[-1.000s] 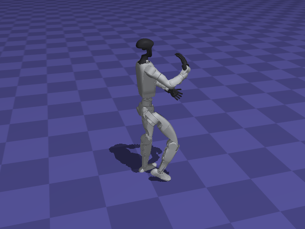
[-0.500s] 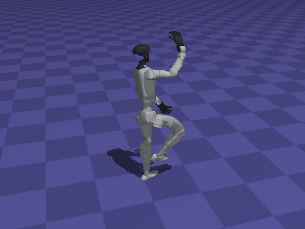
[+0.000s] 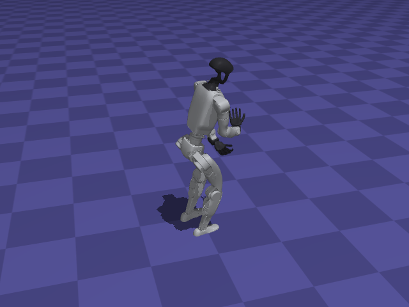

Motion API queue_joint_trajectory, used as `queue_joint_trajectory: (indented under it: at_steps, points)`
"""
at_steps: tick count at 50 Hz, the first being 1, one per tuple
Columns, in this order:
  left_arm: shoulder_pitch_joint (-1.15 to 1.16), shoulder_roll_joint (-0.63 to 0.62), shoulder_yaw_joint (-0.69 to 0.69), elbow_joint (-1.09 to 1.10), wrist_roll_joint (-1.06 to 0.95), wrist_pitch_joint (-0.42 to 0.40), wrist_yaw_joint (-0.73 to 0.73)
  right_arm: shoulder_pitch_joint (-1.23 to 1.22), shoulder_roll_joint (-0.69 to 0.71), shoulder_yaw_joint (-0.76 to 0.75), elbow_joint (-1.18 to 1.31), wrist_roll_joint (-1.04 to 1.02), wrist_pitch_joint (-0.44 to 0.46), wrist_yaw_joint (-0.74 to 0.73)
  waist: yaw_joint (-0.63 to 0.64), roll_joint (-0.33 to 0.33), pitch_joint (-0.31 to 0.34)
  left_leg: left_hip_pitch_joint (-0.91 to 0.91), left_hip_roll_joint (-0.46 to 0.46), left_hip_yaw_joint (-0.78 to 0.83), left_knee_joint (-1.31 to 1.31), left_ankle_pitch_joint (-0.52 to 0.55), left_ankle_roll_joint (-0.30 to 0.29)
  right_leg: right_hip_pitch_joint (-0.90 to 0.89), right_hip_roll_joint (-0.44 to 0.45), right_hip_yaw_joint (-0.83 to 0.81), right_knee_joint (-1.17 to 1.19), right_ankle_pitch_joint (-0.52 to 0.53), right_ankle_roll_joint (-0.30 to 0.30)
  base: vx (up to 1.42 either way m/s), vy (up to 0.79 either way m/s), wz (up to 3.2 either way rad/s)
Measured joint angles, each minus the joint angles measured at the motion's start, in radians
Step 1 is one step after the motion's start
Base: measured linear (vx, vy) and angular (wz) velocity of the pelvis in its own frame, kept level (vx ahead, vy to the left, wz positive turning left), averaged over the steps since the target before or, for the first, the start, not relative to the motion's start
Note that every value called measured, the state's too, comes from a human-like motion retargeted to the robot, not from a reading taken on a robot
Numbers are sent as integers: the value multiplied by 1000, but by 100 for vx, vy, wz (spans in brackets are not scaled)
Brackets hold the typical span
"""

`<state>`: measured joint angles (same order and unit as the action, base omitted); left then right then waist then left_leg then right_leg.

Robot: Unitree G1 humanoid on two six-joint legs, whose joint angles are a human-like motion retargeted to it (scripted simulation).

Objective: Kungfu

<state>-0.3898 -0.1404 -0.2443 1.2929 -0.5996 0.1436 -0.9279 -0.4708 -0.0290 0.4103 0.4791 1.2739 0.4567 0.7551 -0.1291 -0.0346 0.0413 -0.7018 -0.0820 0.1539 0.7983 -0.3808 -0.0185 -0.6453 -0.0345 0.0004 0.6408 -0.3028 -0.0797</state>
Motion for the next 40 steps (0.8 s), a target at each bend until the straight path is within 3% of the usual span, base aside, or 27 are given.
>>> queue_joint_trajectory:
  at_steps: [4, 7, 10, 12, 14, 15, 17, 20, 22, 23, 25, 28, 32, 35, 37, 40]
  points:
    - [14, 16, 25, -44, -13, -25, 38, -87, -122, -106, -185, 95, -149, -65, -27, 19, 6, 13, 30, 100, 12, 270, -62, 66, -25, 4, -113, 52, -8, -26, 6, 57]
    - [16, 63, 66, -113, 42, -22, 32, -159, -284, -246, -354, 131, -314, -118, -35, 3, -27, -54, 35, 178, 275, 444, -117, 126, -75, -1, -168, 66, -15, 6, 8, 94]
    - [8, 147, 139, -172, 172, -76, 19, -199, -462, -438, -483, 62, -487, -158, -36, 6, -83, -204, 3, 143, 664, 447, -179, 177, -143, -88, -210, 81, -6, 17, 7, 116]
    - [-6, 232, 214, -197, 310, -158, 15, -229, -547, -557, -545, -14, -600, -217, 8, 5, -114, -298, 110, 191, 844, 403, -130, 203, -132, -115, -244, 90, -14, 15, -2, 17]
    - [-23, 337, 298, -211, 444, -261, 55, -269, -603, -659, -612, -84, -698, -298, 67, 6, -113, -374, 282, 234, 872, 371, -67, 239, -90, -108, -283, 102, -19, 8, -8, -76]
    - [-27, 394, 339, -216, 498, -313, 95, -294, -622, -700, -646, -115, -749, -335, 93, 8, -100, -405, 364, 246, 826, 372, -39, 265, -69, -100, -300, 108, -22, -3, -2, -135]
    - [-34, 503, 401, -199, 537, -417, 243, -355, -649, -742, -714, -188, -849, -428, 146, -28, -54, -407, 450, 275, 508, 435, -48, 315, -72, -34, -317, 117, -23, -6, 3, -156]
    - [-48, 635, 448, -117, 468, -540, 487, -423, -701, -781, -796, -337, -967, -634, 177, -83, -5, -367, 457, 204, -166, 605, -122, 377, -105, 22, -341, 126, -40, -12, -3, -90]
    - [-50, 698, 490, -51, 377, -579, 581, -451, -746, -801, -834, -465, -1036, -783, 183, -100, 4, -333, 488, 163, -477, 581, -96, 387, -110, 38, -342, 141, -84, -14, -8, -35]
    - [-46, 721, 524, -27, 340, -590, 606, -464, -772, -815, -845, -524, -1070, -838, 178, -102, 0, -376, 506, 137, -506, 487, -49, 378, -109, 36, -341, 145, -107, -12, -3, -13]
    - [-9, 753, 578, 6, 277, -601, 637, -471, -823, -839, -862, -629, -1113, -934, 179, -126, -1, -408, 519, 136, -473, 399, 6, 355, -130, 56, -305, 133, -133, 0, -1, -16]
    - [103, 768, 636, -3, 258, -610, 647, -439, -831, -840, -913, -734, -1112, -1047, 128, -169, -18, -469, 494, 63, -166, 454, 28, 330, -187, 80, -235, 99, -133, 18, 2, -1]
    - [197, 621, 714, -108, 353, -674, 751, -353, -856, -880, -990, -761, -1125, -1087, 119, -147, -31, -548, 550, 106, 356, 394, 100, 322, -193, 74, -208, 81, -122, 13, 8, 14]
    - [221, 487, 723, -173, 363, -804, 902, -281, -874, -933, -1047, -779, -1141, -1083, 137, -107, -57, -542, 632, 166, 650, 345, 167, 306, -167, 53, -218, 89, -105, 18, 3, 26]
    - [229, 427, 694, -190, 355, -882, 998, -256, -872, -951, -1070, -817, -1142, -1090, 153, -79, -71, -490, 655, 199, 767, 339, 145, 297, -147, 42, -235, 97, -96, 15, 2, 15]
    - [247, 359, 658, -203, 377, -905, 1079, -228, -864, -967, -1077, -874, -1143, -1125, 163, -36, -90, -431, 591, 202, 875, 378, 50, 294, -123, 22, -283, 118, -78, 8, 5, 24]
